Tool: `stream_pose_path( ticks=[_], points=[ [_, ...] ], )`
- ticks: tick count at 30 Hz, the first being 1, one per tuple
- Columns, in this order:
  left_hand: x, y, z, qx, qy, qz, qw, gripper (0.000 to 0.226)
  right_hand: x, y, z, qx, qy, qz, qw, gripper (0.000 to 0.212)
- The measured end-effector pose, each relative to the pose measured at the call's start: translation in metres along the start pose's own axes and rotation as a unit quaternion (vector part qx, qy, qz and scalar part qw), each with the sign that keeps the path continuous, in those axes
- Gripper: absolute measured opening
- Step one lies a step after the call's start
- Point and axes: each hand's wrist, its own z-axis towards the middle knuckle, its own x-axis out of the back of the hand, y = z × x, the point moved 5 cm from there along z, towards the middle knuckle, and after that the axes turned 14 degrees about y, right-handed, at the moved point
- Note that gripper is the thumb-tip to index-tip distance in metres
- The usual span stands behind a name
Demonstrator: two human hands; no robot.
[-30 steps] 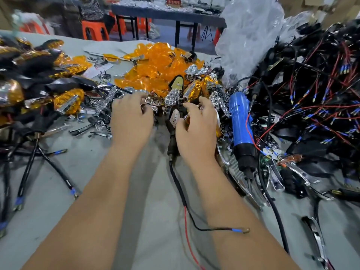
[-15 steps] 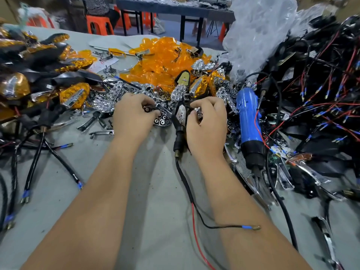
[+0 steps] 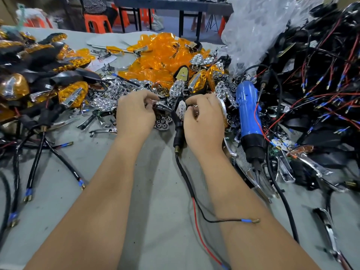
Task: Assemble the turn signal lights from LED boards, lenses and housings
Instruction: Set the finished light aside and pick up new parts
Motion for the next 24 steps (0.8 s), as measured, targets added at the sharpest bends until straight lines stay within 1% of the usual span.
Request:
stream_pose_path(
  ticks=[2,4,6,8,10,12,15,16,18,20,22,24],
  points=[
    [0.0,0.001,-0.002,-0.01,-0.001,0.025,1.0,0.033,-0.002,0.0,-0.001,0.001,-0.012,-0.008,1.0,0.016],
    [-0.002,0.001,-0.004,-0.001,-0.025,0.031,0.999,0.029,-0.002,0.001,-0.001,-0.001,-0.019,-0.008,1.0,0.016],
    [-0.006,0.002,-0.006,0.003,-0.08,0.036,0.996,0.039,-0.002,0.001,-0.002,-0.007,-0.02,-0.002,1.0,0.016],
    [-0.011,0.004,-0.008,-0.028,-0.137,0.103,0.985,0.051,-0.002,0.002,-0.002,-0.013,-0.022,0.004,1.0,0.016],
    [-0.013,0.005,-0.009,-0.057,-0.15,0.148,0.976,0.052,-0.002,0.003,-0.001,-0.017,-0.022,0.005,1.0,0.016],
    [-0.011,0.005,-0.007,-0.04,-0.129,0.114,0.984,0.042,-0.002,0.003,-0.001,-0.019,-0.02,0.007,1.0,0.016],
    [-0.006,0.002,-0.004,-0.002,-0.074,0.051,0.996,0.021,-0.002,0.004,-0.001,-0.025,-0.022,0.008,0.999,0.017],
    [-0.004,0.0,-0.002,0.012,-0.057,0.029,0.998,0.017,-0.003,0.004,-0.001,-0.028,-0.024,0.009,0.999,0.017],
    [0.001,-0.001,0.002,0.028,-0.011,-0.006,1.0,0.017,-0.003,0.004,-0.001,-0.033,-0.025,0.017,0.999,0.019],
    [0.008,-0.003,0.005,0.044,0.056,-0.027,0.997,0.02,-0.003,0.004,-0.001,-0.034,-0.024,0.022,0.999,0.019],
    [0.013,-0.007,0.007,0.1,0.107,-0.097,0.984,0.022,-0.003,0.004,0.0,-0.032,-0.021,0.02,0.999,0.017],
    [0.013,-0.009,0.007,0.143,0.125,-0.163,0.968,0.022,-0.003,0.004,0.0,-0.032,-0.022,0.018,0.999,0.017]
  ],
)
